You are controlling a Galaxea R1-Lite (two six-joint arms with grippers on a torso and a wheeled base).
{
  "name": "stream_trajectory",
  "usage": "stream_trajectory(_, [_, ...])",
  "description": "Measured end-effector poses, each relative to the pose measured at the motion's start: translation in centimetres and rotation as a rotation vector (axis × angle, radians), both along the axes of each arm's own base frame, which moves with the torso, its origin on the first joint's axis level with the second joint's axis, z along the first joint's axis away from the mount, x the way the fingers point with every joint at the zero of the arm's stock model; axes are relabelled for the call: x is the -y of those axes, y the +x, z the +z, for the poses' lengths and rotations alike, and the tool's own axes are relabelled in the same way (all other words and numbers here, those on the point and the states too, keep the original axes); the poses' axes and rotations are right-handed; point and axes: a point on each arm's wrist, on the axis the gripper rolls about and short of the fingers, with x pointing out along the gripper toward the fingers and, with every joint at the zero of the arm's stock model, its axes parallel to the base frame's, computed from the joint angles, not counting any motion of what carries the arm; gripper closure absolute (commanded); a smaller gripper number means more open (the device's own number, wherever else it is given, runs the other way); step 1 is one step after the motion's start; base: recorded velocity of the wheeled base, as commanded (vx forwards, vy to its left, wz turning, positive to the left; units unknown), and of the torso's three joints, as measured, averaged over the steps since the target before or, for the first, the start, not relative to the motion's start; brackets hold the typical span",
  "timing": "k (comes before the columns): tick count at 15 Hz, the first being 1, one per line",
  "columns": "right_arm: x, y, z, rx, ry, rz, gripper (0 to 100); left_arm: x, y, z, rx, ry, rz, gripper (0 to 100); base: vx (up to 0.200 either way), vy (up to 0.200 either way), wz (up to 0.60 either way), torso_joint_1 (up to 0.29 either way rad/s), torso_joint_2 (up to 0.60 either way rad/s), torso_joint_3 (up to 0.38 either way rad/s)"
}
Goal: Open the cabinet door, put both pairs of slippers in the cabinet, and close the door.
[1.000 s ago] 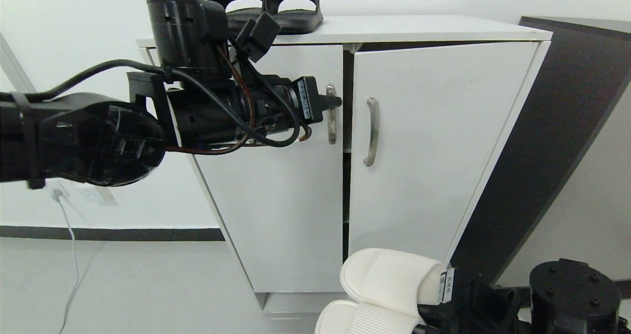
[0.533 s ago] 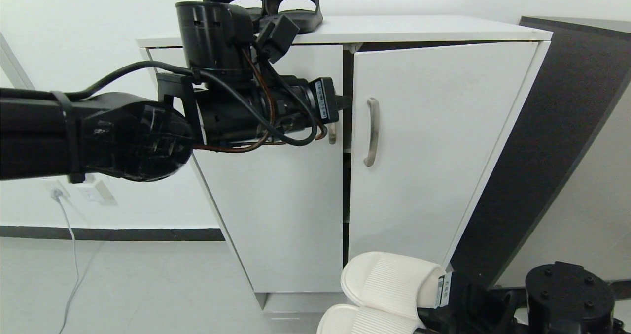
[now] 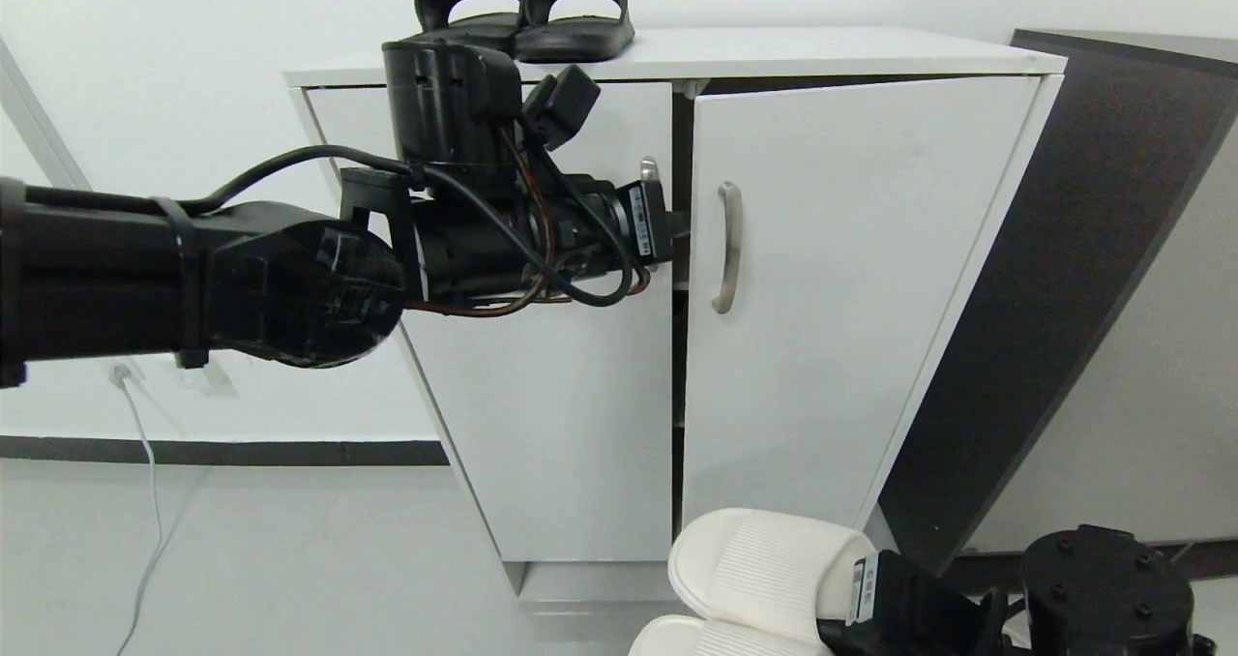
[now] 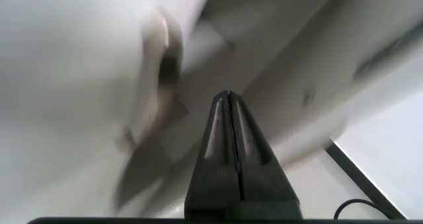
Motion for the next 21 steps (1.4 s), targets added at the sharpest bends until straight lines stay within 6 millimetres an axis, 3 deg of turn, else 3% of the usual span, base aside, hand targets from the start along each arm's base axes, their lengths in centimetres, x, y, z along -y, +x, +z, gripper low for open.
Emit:
stream_trajectory(4, [-0.2,-0.5,-0.3,-0.010,-0.011,0.025,100,1.3,-3.1,-0.3,0.043,0.009,-0.089,100,-0.200,0.000,0.00,0.004,0.00,0.002])
stream_trajectory(8, [-0.4,-0.7,-0.3,-0.010,-0.012,0.035,100,0.4,-4.3,-0.1,0.054,0.005,-0.092,100,0.000,0.000,0.00,0.000,0.00,0.000])
stream_trajectory(11, [-0.3,-0.3,-0.4,-0.010,-0.010,0.016,100,-1.4,-5.1,-0.4,0.068,-0.004,-0.061,100,0.000,0.000,0.00,0.000,0.00,0.000])
stream_trajectory(15, [-0.1,0.3,-0.5,-0.014,-0.008,-0.008,100,-6.0,-8.8,-1.0,0.076,-0.009,-0.007,100,0.000,0.000,0.00,0.000,0.00,0.000])
stream_trajectory(18, [-0.1,0.7,-0.5,-0.014,-0.005,-0.019,100,-10.9,-13.9,-1.6,0.105,-0.025,0.052,100,0.000,0.000,0.00,0.000,0.00,0.000])
stream_trajectory(21, [-0.3,1.4,-0.6,-0.013,0.000,-0.042,100,-16.0,-20.4,-3.4,0.153,-0.031,0.174,100,0.000,0.000,0.00,0.000,0.00,0.000])
